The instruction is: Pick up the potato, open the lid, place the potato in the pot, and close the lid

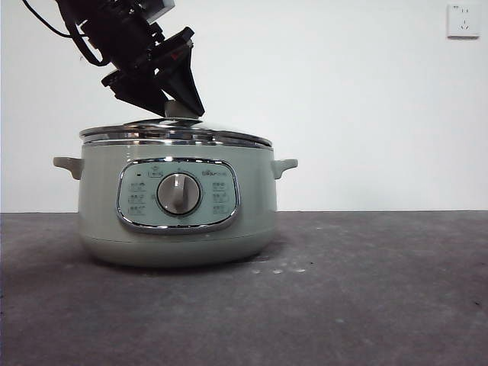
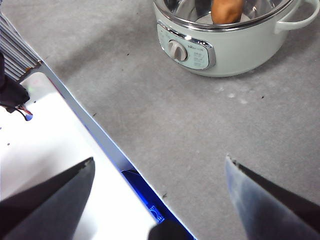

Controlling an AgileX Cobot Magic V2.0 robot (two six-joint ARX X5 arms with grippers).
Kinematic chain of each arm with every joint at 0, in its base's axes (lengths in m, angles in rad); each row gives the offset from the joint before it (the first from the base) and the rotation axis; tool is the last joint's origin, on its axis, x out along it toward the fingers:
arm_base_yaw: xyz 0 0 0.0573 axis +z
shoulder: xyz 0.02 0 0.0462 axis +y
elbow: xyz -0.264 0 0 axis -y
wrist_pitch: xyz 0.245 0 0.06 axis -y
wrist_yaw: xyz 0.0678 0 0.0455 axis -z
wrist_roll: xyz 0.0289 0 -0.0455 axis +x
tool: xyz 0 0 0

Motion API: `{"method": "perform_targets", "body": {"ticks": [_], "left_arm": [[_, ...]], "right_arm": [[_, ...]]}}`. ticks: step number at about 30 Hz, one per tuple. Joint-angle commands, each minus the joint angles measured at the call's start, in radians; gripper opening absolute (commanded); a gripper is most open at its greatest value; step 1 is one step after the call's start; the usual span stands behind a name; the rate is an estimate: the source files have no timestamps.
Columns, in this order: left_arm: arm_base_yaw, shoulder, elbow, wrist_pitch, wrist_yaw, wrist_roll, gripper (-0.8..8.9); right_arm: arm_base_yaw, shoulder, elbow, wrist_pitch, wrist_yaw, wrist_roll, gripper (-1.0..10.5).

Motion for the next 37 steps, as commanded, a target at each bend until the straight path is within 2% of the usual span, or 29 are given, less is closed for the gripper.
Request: {"method": "perform_targets", "body": {"ticks": [1,18,20,23,25,37], "left_arm": [[0.000,0.016,0.013,0.029,0.000,0.016,-0.08],[-0.011,0.072,0.013,-0.078,0.008,0.015,0.03],[-0.011,0.071,0.013,-0.079,0.008,0.015,0.61],[-0.011,0.071,0.017,-0.082,0.008,0.011,2.95],[-0.011,0.071,0.023,-0.088,0.008,0.011,3.81],[-0.011,0.071,0.174,-0.228,0.008,0.011,3.79]], "right_arm": [[0.001,-0.001,-0.010,0.003,0.001,0.007,4.4],[0.001,-0.001,-0.010,0.007,0.004,0.006,4.4],[0.001,-0.001,-0.010,0.008,0.004,0.006,4.4],[0.001,-0.001,-0.010,0.008,0.005,0.006,4.4],[0.001,-0.001,-0.010,0.008,0.005,0.006,4.4],[0.001,-0.001,-0.010,0.007,0.008,0.007,4.4]]}}
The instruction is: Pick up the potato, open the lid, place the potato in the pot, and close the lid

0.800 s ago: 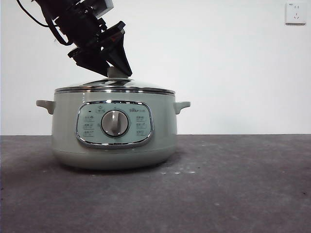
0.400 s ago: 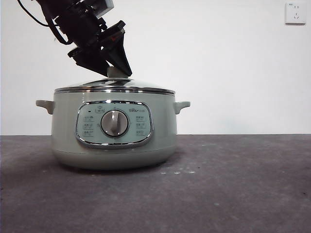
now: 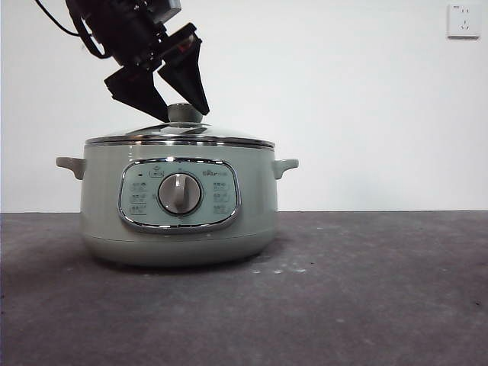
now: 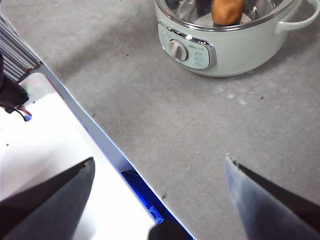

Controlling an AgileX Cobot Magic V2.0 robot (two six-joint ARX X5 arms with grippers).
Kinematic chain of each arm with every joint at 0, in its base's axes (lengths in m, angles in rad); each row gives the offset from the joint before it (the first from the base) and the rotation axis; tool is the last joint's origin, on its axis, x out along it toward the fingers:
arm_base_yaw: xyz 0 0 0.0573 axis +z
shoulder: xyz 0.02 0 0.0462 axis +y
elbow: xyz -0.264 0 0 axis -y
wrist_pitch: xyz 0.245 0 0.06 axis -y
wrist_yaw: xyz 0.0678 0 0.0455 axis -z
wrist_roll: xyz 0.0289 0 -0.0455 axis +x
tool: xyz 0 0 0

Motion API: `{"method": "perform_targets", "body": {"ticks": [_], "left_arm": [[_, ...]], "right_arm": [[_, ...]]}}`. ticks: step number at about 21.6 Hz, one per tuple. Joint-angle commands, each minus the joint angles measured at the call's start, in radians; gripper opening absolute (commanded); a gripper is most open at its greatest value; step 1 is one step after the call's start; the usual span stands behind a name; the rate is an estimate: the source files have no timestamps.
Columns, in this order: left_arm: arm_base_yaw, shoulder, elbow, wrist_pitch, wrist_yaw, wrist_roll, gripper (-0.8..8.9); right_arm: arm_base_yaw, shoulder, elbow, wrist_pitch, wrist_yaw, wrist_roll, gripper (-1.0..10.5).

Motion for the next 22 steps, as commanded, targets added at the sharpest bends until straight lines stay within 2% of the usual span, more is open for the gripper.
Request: {"method": "perform_targets", "body": {"ticks": [1,10,16,22], "left_arm": [[-0.003,0.011,0.051,-0.036,-0.002,0.000,3.79],[-0.003,-0.004,0.272,-0.293,0.004,0.001,3.78],[-0.002,-0.087,0.311,-0.474,0.178,0.028,3.77],[-0.003,-0.176,0.311,-0.663,0.205,0.032,3.77]], "right_arm": [[0.001,-0.001,-0.010,0.005,0.004,0.007,4.4],[0.001,-0.001,-0.010,0.005,0.004,0.006,4.4],[0.001,0.002,-0.010,0.008,0.004,0.000,4.4],[0.001,0.002,-0.010,0.008,0.005,-0.018,4.4]]}}
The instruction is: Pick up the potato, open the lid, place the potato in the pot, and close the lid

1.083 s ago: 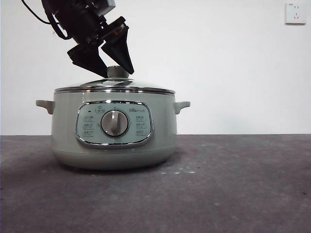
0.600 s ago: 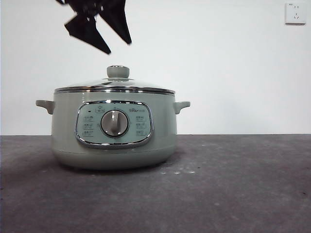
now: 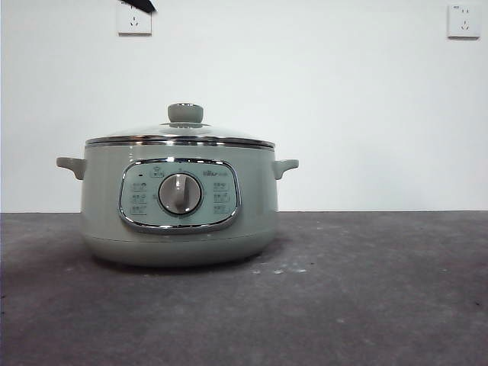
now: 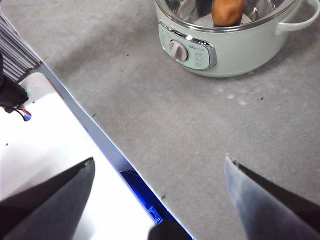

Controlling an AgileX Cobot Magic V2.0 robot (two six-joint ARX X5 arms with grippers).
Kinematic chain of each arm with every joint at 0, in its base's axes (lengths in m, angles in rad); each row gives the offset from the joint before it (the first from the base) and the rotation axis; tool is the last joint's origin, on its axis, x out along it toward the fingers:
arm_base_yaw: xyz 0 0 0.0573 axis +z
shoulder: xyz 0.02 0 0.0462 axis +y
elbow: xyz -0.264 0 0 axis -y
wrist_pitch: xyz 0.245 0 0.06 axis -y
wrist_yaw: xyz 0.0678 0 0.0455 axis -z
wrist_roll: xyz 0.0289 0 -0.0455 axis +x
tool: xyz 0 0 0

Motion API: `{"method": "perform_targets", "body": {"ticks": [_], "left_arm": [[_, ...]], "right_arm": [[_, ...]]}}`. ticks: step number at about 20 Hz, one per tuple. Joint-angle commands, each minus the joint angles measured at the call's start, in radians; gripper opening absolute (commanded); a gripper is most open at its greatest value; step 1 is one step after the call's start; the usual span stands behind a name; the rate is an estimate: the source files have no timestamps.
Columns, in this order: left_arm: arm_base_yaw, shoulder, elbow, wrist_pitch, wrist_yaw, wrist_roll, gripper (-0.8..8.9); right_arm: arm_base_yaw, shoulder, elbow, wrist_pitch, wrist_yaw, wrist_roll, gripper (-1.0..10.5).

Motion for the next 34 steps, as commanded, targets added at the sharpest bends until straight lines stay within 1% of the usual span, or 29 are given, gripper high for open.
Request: {"method": "perform_targets", "body": {"ticks": [1,8,14,15,16,17,18,19,20,21,22,25,26,28,34], "left_arm": [[-0.003,-0.025,-0.002,-0.058,0.008,0.007,3.76],[-0.003,-0.092,-0.003,-0.058,0.011,-0.023,3.73],[-0.003,-0.098,-0.003,-0.058,0.011,-0.024,3.71],[-0.003,-0.098,-0.003,-0.058,0.011,-0.023,3.54],[-0.003,-0.098,-0.003,-0.058,0.011,-0.023,2.73],[-0.003,-0.098,-0.003,-0.058,0.011,-0.022,1.55],[-0.003,-0.098,-0.003,-0.058,0.011,-0.022,0.51],[-0.004,-0.098,-0.003,-0.058,0.011,-0.022,-0.30],[-0.005,-0.098,-0.003,-0.058,0.011,-0.019,-0.07],[-0.006,-0.098,-0.003,-0.058,0.012,-0.018,-0.08],[-0.008,-0.098,-0.003,-0.058,0.011,-0.018,-0.08],[-0.009,-0.098,-0.003,-0.058,0.011,-0.020,-0.08],[-0.009,-0.098,-0.003,-0.058,0.011,-0.023,-0.08],[-0.009,-0.098,-0.003,-0.058,0.011,-0.023,-0.04],[-0.009,-0.098,-0.002,-0.058,0.007,-0.023,-0.04]], "right_arm": [[0.001,0.001,-0.010,0.007,0.005,-0.014,4.4],[0.001,0.001,-0.010,0.012,0.004,-0.015,4.4],[0.001,0.001,-0.010,0.006,0.004,-0.015,4.4],[0.001,0.001,-0.010,0.005,0.004,-0.015,4.4],[0.001,0.001,-0.010,0.003,0.004,-0.014,4.3],[0.001,0.001,-0.010,0.002,0.004,-0.014,3.9],[0.001,0.001,-0.010,0.001,0.004,-0.014,3.2],[0.001,0.001,-0.010,0.000,0.005,-0.014,2.2],[0.001,0.001,-0.010,-0.001,0.004,-0.015,0.5],[0.001,0.001,-0.010,-0.001,0.005,-0.018,-0.3],[0.001,0.001,-0.010,-0.001,0.005,-0.018,0.0],[0.001,0.002,-0.010,0.003,0.010,-0.018,-0.1],[0.001,0.002,-0.010,0.005,0.025,-0.012,-0.1],[0.001,0.002,-0.010,-0.001,0.056,0.028,0.0],[0.001,0.002,-0.010,0.000,0.159,0.033,0.0]]}}
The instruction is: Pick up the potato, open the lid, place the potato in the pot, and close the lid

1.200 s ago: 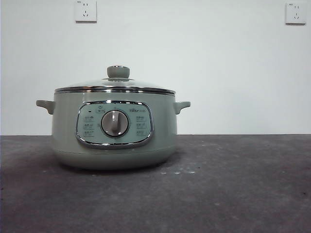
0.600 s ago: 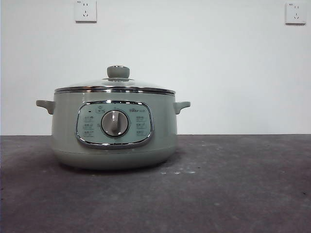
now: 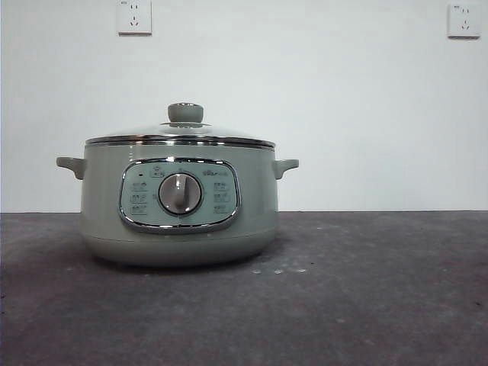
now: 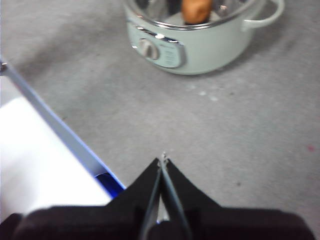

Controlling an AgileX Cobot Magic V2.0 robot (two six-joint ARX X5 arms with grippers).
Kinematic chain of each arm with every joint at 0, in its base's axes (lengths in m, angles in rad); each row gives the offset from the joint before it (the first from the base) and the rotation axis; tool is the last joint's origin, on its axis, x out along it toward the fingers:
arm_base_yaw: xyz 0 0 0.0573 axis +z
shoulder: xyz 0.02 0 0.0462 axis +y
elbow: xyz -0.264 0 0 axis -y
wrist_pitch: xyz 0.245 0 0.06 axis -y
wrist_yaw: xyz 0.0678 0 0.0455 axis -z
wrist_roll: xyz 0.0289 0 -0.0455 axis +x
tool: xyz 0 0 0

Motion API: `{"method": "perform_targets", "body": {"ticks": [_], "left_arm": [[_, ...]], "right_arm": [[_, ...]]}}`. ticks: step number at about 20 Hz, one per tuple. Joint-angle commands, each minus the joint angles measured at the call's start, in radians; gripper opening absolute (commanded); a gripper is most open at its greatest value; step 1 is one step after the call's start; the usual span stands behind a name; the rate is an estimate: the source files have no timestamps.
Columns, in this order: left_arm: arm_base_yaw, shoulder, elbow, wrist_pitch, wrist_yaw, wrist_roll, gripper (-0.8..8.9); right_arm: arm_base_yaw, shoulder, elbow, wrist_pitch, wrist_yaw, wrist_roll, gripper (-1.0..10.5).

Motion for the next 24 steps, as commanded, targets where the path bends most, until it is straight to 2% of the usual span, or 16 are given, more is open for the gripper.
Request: {"method": "perform_targets", "body": {"ticks": [1,11,14,16,20,24], "left_arm": [[-0.003,0.002,-0.003,0.003,0.000,-0.003,-0.04],[-0.003,0.002,-0.003,0.025,0.001,-0.006,-0.04],[-0.003,0.002,-0.003,0.027,0.005,-0.030,-0.04],[0.001,0.001,-0.003,0.088,0.005,-0.020,-0.04],[0.093,-0.064,-0.003,0.257,-0.002,0.082,-0.04],[0.223,-0.237,-0.060,0.384,0.034,0.112,-0.04]], "right_arm": [[0.001,0.001,-0.010,0.003,0.061,0.013,0.0],[0.001,0.001,-0.010,0.003,0.193,0.013,0.0],[0.001,0.001,-0.010,0.003,0.196,0.013,0.0],[0.001,0.001,-0.010,0.003,0.196,0.013,0.0],[0.001,0.001,-0.010,0.003,0.196,0.013,0.0],[0.001,0.002,-0.010,0.006,0.196,0.013,0.0]]}}
